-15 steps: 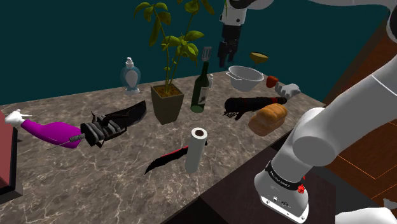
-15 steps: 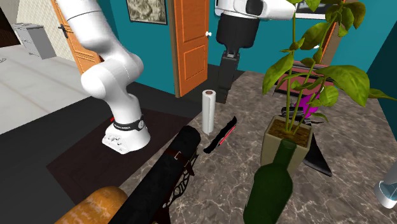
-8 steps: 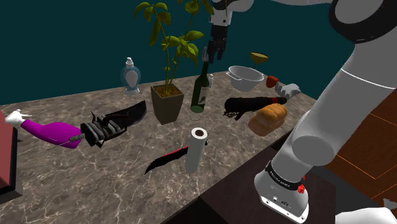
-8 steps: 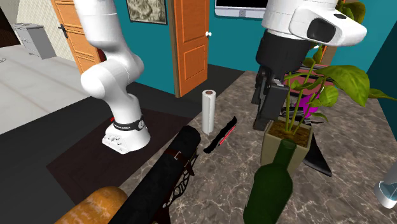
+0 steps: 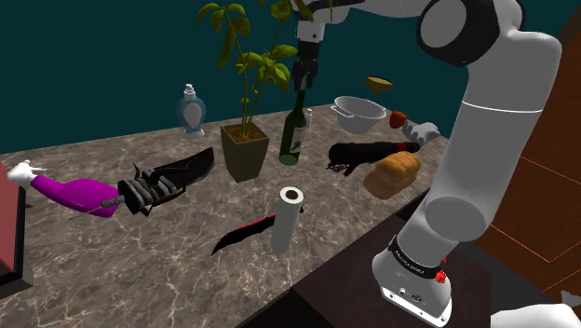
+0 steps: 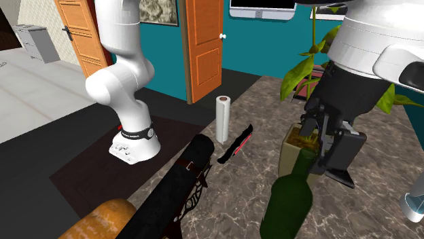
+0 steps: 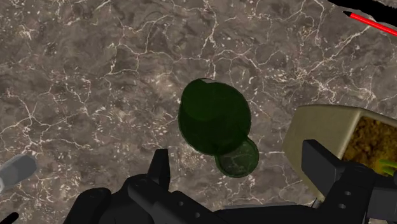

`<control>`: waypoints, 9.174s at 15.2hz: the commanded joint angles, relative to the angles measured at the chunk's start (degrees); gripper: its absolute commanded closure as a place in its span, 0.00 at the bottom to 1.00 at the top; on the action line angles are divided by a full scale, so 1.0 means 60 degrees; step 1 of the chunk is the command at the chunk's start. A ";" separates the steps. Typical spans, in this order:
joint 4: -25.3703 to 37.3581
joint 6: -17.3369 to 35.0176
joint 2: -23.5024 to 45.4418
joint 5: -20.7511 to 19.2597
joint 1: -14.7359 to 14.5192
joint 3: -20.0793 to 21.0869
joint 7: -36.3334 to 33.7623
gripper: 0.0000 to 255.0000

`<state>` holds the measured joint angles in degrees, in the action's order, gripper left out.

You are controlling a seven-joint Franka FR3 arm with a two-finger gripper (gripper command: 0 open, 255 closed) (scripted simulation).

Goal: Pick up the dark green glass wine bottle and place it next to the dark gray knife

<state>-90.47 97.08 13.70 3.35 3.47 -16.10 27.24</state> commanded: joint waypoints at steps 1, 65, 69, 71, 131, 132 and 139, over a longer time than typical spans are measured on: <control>-0.0293 0.0293 -0.0005 0.0009 -0.0019 0.0013 -0.0010 0.00; 0.0860 -0.2483 -0.1732 -0.0236 -0.1587 0.1024 -0.2695 1.00; 0.0385 -0.2360 -0.2118 -0.0208 -0.2070 0.1467 -0.3622 1.00; 0.0225 -0.2312 -0.2248 -0.0176 -0.2306 0.1691 -0.4083 1.00; 0.0071 0.0950 0.0435 -0.0180 -0.6050 0.4759 -1.0711 1.00; 0.0073 0.0950 0.0436 -0.0180 -0.6050 0.4759 -1.0711 1.00; 0.0075 0.0958 0.0445 -0.0185 -0.6071 0.4771 -1.0745 0.00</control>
<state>-89.94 102.87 16.26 2.26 -32.95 12.53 -37.21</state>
